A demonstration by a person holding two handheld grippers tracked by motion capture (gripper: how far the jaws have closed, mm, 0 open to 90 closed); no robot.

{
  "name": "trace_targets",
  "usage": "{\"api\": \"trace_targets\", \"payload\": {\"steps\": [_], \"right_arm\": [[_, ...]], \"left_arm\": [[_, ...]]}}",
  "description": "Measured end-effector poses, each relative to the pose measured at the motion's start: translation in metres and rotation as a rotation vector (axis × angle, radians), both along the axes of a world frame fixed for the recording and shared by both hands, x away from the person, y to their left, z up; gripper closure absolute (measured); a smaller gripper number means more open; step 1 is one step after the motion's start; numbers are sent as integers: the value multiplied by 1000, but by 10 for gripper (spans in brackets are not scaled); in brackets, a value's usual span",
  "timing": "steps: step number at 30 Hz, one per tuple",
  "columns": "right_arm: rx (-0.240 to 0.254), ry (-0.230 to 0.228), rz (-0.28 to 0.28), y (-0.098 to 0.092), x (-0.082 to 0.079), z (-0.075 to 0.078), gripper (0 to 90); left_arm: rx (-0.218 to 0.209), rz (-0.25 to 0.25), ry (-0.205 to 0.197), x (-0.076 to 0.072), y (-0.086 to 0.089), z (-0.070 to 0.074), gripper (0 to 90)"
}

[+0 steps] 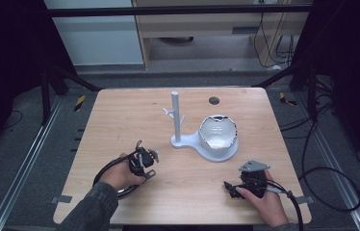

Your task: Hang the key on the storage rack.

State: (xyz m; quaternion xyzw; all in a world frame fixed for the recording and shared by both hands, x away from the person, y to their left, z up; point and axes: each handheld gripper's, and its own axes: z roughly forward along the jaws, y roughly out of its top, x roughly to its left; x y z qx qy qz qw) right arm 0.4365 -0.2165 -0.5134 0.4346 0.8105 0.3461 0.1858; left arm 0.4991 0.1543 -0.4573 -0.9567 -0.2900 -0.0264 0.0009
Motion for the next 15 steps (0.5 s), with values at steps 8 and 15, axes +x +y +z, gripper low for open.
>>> {"api": "trace_targets", "payload": {"steps": [8, 15], "right_arm": [[-1, 0, 2, 0, 0, 0, 7], [-3, 0, 4, 0, 0, 0, 7]], "left_arm": [[11, -5, 1, 0, -2, -2, 788], [11, -12, -10, -3, 1, -1, 800]]}}
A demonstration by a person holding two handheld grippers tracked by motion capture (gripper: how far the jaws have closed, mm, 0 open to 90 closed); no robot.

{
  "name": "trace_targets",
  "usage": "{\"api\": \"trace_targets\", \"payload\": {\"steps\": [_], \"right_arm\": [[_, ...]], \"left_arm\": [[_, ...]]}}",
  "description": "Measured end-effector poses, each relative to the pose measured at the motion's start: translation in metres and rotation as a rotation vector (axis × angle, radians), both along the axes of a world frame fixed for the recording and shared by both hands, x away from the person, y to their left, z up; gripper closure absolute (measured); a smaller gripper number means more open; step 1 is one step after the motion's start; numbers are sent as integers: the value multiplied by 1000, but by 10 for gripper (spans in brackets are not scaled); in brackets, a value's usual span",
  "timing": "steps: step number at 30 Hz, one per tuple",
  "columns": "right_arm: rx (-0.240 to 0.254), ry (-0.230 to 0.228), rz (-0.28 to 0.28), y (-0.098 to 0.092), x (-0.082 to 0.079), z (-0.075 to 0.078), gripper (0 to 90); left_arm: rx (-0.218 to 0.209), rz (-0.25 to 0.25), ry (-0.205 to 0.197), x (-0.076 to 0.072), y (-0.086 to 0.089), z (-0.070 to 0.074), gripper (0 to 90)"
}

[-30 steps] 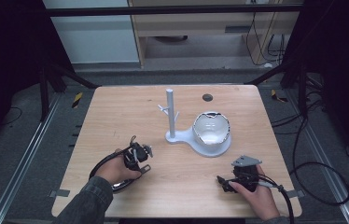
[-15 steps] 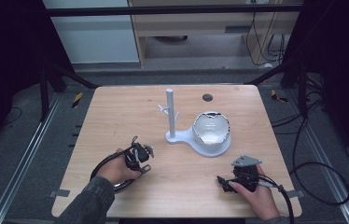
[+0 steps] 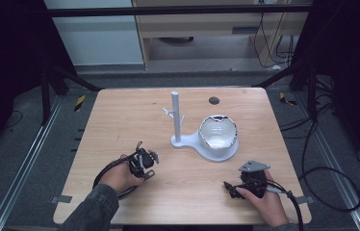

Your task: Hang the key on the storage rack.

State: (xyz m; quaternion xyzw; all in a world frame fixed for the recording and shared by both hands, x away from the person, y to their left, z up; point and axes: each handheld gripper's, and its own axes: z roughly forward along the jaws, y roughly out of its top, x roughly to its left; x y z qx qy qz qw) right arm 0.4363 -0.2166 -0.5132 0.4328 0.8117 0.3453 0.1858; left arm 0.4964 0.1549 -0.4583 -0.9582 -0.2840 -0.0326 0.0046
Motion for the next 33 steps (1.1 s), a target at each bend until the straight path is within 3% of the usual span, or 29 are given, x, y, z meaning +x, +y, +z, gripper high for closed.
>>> {"api": "trace_targets", "payload": {"steps": [6, 14, 21, 26, 33], "right_arm": [[0, -1, 2, 0, 0, 0, 7], [-1, 0, 3, 0, 0, 0, 7], [-8, -7, 6, 0, 0, 0, 6], [-3, -1, 2, 0, 0, 0, 5], [-3, 0, 2, 0, 0, 0, 5]], "left_arm": [[-74, 25, -25, -5, 12, 7, 803], [-215, 76, -82, -17, 35, 21, 806], [-264, 89, -140, -23, 47, 33, 806], [-322, 105, -193, -29, 58, 43, 807], [-387, 92, -266, -42, 74, 59, 809]]}}
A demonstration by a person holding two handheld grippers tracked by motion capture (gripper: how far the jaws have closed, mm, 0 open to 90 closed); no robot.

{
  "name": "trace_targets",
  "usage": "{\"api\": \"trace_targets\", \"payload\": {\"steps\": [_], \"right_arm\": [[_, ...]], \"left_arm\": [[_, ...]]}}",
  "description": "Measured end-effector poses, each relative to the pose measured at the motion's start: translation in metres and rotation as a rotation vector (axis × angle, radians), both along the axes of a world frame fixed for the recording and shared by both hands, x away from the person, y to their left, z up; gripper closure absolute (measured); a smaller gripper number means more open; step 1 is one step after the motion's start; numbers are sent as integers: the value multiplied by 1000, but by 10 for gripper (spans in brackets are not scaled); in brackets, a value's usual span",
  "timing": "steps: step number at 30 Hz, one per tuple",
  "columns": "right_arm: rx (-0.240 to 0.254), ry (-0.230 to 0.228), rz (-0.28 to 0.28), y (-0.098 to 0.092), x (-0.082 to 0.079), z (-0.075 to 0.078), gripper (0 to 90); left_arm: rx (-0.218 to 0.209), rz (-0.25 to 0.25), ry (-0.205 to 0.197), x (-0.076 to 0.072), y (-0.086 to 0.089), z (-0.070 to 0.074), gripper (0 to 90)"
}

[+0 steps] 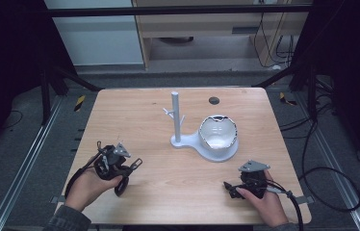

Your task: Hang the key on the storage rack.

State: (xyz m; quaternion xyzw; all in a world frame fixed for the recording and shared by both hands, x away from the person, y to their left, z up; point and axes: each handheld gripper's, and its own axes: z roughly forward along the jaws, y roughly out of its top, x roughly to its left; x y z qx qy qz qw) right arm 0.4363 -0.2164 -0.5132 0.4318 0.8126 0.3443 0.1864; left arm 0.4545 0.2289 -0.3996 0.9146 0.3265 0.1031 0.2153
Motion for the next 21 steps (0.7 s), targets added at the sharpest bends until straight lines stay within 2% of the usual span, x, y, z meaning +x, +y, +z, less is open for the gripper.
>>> {"api": "trace_targets", "payload": {"steps": [1, 2, 4, 6, 11, 17, 21], "right_arm": [[0, 0, -1, 0, 0, 0, 5], [0, 0, -2, 0, 0, 0, 5], [0, -1, -4, 0, 0, 0, 5], [2, 0, -7, 1, 0, 0, 5], [2, 0, -8, 1, 0, 0, 5], [2, 0, -7, 1, 0, 0, 5], [2, 0, -8, 1, 0, 0, 5]], "left_arm": [[-15, 6, -24, -4, 3, 4, 810], [-15, 6, -24, -4, 3, 4, 809], [-38, 15, -60, -8, 4, 8, 810], [-80, 19, -90, -10, 2, 13, 811], [-102, 26, -110, -8, -2, 15, 811], [-136, 37, -107, -3, -5, 15, 810], [-146, 37, -120, -2, -9, 17, 810]]}}
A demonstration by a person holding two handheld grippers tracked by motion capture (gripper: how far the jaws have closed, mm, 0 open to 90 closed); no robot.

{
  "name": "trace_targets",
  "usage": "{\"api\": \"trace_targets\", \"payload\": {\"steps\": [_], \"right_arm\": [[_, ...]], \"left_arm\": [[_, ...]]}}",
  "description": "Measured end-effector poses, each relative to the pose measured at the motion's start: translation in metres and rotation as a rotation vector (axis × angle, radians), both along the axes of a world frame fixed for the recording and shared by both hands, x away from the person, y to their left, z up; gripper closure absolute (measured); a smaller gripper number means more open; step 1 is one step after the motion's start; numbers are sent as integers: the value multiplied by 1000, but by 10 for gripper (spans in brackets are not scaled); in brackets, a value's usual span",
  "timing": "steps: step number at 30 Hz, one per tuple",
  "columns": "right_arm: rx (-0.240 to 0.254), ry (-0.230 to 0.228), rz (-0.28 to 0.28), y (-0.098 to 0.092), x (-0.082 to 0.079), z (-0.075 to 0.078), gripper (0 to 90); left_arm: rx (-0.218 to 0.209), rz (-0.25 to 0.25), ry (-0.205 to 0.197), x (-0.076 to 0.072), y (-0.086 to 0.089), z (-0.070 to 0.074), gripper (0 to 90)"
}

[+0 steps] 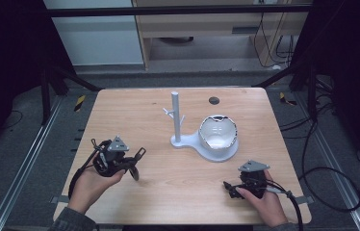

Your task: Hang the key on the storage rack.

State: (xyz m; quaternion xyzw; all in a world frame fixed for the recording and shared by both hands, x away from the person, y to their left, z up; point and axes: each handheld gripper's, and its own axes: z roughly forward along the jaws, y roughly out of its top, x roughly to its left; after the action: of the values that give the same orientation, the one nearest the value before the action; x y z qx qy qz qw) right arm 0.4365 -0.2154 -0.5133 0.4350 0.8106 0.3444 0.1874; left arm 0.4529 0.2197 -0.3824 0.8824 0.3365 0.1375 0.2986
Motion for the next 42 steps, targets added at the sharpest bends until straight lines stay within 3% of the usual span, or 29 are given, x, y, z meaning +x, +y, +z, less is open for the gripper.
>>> {"api": "trace_targets", "payload": {"steps": [23, 31, 42], "right_arm": [[0, 0, 0, 0, 0, 0, 5], [0, 0, -1, 0, 0, 0, 5], [0, 0, -1, 0, 0, 0, 5]], "left_arm": [[-12, -14, -58, 8, -22, 11, 809], [-46, -10, -92, 9, -31, 14, 809], [-127, -1, -140, 10, -43, 24, 809]]}}
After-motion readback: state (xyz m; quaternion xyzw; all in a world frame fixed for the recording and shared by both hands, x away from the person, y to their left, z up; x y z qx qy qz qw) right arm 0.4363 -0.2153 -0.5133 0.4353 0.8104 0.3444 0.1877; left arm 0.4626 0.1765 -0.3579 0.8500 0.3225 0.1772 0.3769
